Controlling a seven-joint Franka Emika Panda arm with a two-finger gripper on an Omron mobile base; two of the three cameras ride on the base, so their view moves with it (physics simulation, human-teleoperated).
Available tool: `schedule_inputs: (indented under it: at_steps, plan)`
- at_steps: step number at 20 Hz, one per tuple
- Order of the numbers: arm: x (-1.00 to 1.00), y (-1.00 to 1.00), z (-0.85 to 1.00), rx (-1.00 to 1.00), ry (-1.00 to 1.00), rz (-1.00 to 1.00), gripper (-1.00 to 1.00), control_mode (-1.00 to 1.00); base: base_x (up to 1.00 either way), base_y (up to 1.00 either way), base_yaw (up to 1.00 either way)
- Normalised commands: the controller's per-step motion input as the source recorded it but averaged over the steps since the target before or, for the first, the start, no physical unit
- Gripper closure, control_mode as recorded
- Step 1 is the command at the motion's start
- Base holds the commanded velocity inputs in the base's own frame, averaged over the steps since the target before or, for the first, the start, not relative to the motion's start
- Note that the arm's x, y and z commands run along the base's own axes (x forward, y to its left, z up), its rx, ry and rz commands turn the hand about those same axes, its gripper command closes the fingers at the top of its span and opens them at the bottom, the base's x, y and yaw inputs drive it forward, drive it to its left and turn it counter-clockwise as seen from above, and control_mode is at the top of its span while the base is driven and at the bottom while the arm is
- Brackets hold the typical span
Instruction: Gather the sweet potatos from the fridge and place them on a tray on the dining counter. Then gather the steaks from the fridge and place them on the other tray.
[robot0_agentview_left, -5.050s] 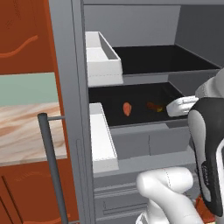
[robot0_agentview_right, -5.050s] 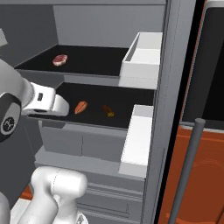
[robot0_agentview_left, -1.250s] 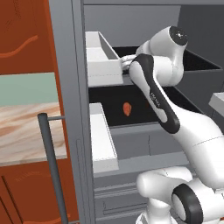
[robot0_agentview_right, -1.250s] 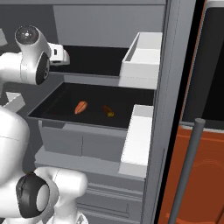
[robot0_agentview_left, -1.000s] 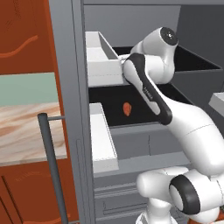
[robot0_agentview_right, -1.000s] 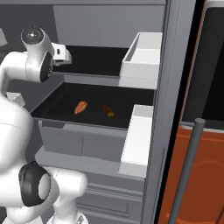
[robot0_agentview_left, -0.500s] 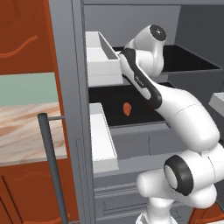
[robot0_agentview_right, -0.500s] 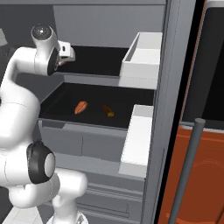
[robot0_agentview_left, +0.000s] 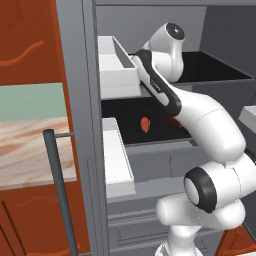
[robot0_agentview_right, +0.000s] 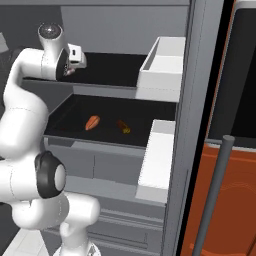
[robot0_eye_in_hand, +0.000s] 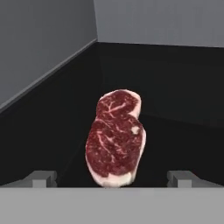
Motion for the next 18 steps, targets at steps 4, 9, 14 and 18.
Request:
schedule_inputs:
  at_steps: [4, 9, 14, 18]
  plan:
    - [0.20, 0.00, -0.01, 0.00, 0.02, 0.00, -1.00, -1.00, 0.00, 0.00, 0.00]
    - [0.23, 0.06, -0.03, 0.00, 0.04, 0.00, -1.00, -1.00, 0.00, 0.00, 0.00]
    - [0.13, 0.12, -0.07, 0.00, 0.06, 0.00, -1.00, -1.00, 0.00, 0.00, 0.00]
    - [0.10, 0.00, -0.01, 0.00, 0.06, 0.00, -1.00, -1.00, 0.00, 0.00, 0.00]
